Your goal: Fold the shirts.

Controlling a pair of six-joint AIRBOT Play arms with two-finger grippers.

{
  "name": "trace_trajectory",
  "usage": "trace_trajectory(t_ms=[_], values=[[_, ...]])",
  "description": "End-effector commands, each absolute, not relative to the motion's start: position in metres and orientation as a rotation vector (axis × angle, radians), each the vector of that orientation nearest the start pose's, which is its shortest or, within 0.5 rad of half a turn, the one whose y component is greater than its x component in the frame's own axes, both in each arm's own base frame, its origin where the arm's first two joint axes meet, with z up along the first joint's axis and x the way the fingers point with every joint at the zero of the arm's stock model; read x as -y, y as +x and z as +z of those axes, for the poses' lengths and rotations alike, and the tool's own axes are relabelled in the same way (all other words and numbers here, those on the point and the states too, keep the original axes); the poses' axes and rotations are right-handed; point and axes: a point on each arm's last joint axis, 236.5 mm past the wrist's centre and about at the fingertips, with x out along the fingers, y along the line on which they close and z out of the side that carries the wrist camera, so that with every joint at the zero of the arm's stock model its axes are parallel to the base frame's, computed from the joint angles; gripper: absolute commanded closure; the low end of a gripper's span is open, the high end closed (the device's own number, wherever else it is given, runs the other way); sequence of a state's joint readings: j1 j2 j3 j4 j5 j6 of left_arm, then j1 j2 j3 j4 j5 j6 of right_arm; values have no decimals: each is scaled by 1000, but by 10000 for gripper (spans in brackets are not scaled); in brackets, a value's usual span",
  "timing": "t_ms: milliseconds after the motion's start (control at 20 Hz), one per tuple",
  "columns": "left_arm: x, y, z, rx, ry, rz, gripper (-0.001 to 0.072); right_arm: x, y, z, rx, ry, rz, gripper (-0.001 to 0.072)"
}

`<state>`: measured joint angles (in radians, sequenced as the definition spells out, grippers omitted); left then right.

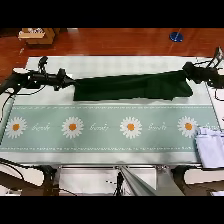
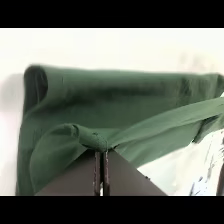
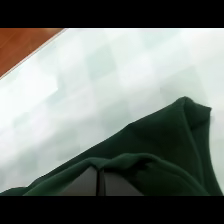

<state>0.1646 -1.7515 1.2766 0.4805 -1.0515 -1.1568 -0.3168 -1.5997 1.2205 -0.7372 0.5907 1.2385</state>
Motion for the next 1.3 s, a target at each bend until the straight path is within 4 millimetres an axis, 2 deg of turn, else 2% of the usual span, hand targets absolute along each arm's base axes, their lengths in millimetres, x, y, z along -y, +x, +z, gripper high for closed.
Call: trace_trajectory(t_ms=[0,50,100,200,250,300,350,400,500,600,650,750,800,900,1000,1250], values=[[113,494,-53,-1156,-944,-476,666,66,535,-41,-814,693,-52,497],[115,492,-53,-1165,-952,-484,551,65,534,-40,-816,679,-40,352],[111,492,-51,-1162,-953,-489,419,66,533,-33,-817,653,-22,332],[96,491,-38,-1150,-953,-518,439,90,527,-9,-829,534,-22,333],[82,492,-31,-1136,-948,-515,472,116,516,1,-871,455,-74,333],[66,494,-24,-1118,-938,-491,472,144,502,7,-935,383,-149,331],[51,495,-17,-1098,-924,-466,471,169,488,14,-994,318,-209,264],[41,495,-10,-1082,-903,-450,471,185,478,20,-1023,284,-235,194],[32,489,0,-1077,-850,-442,471,198,467,21,-1058,359,-242,181],[34,480,7,-1096,-800,-456,472,195,457,0,-1128,438,-196,176],[38,475,9,-1108,-785,-469,472,189,451,-16,-1175,487,-169,147],[46,468,12,-1132,-777,-500,472,164,449,-43,-1244,631,-71,123],[49,466,12,-1143,-777,-511,471,148,456,-52,-1245,714,-12,123],[51,466,12,-1153,-797,-500,471,132,472,-67,-1219,803,35,124],[51,466,12,-1154,-803,-496,471,121,485,-83,-1213,801,42,124],[52,466,12,-1155,-802,-496,471,96,508,-102,-1191,737,55,124]])
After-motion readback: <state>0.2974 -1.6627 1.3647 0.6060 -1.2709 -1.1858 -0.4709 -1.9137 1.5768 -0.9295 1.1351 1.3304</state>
